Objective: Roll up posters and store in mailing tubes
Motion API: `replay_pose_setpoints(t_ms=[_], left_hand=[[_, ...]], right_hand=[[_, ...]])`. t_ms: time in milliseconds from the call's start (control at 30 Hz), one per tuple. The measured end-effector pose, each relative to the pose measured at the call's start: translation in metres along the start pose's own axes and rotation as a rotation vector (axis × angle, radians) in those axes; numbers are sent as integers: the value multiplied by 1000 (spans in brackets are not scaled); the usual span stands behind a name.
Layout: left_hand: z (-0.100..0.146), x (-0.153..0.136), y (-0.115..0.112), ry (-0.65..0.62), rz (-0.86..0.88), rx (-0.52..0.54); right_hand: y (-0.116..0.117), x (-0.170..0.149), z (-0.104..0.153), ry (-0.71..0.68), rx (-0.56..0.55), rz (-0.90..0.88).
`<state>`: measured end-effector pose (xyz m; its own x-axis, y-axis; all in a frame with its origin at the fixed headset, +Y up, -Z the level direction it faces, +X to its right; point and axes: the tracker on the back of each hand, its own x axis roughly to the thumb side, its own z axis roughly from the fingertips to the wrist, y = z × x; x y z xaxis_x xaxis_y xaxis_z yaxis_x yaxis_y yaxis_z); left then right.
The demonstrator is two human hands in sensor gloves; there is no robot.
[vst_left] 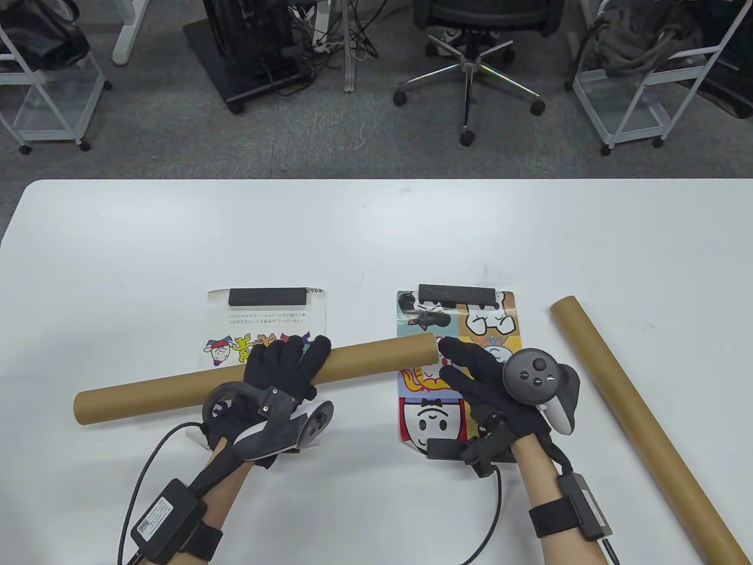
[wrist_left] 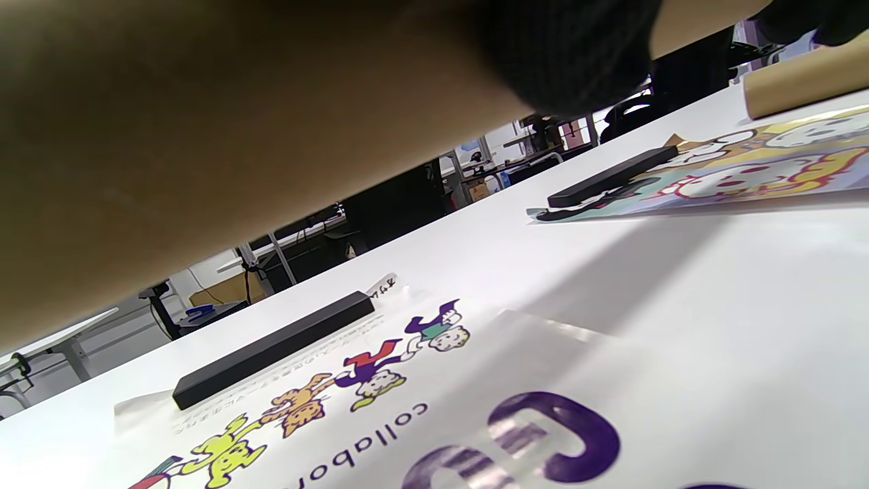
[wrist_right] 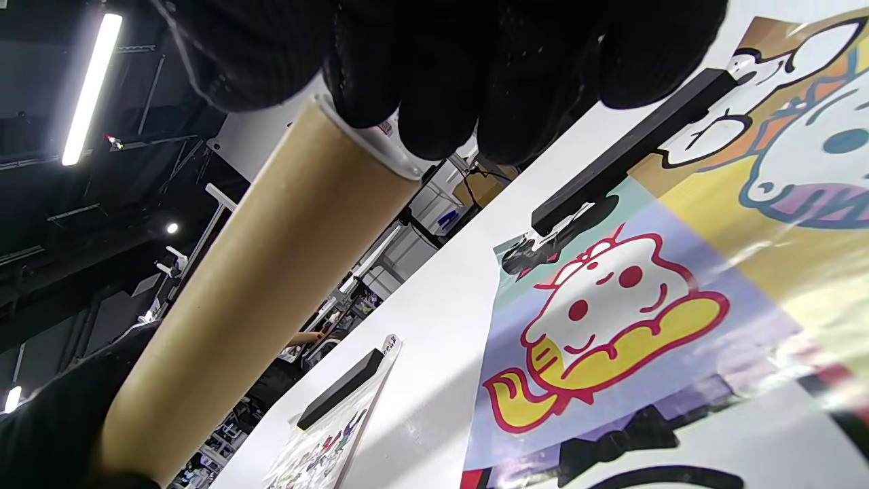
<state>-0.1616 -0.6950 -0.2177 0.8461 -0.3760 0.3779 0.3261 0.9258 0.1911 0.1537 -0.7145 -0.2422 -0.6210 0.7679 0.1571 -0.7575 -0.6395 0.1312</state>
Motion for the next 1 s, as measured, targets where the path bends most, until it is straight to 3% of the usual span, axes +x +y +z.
replay_pose_setpoints(t_ms=[333, 733, 867, 1000], left_hand=[[0, 5, 1, -21, 38, 3], [0, 3, 4, -3, 27, 0], [0, 3, 7, -2, -4, -9], [-2, -1, 5, 6, 77, -68]], right_hand=[[-1, 4, 2, 19, -148, 68], [2, 1, 2, -10, -74, 63], [2, 2, 2, -23, -119, 65], [2, 3, 2, -12, -115, 54]])
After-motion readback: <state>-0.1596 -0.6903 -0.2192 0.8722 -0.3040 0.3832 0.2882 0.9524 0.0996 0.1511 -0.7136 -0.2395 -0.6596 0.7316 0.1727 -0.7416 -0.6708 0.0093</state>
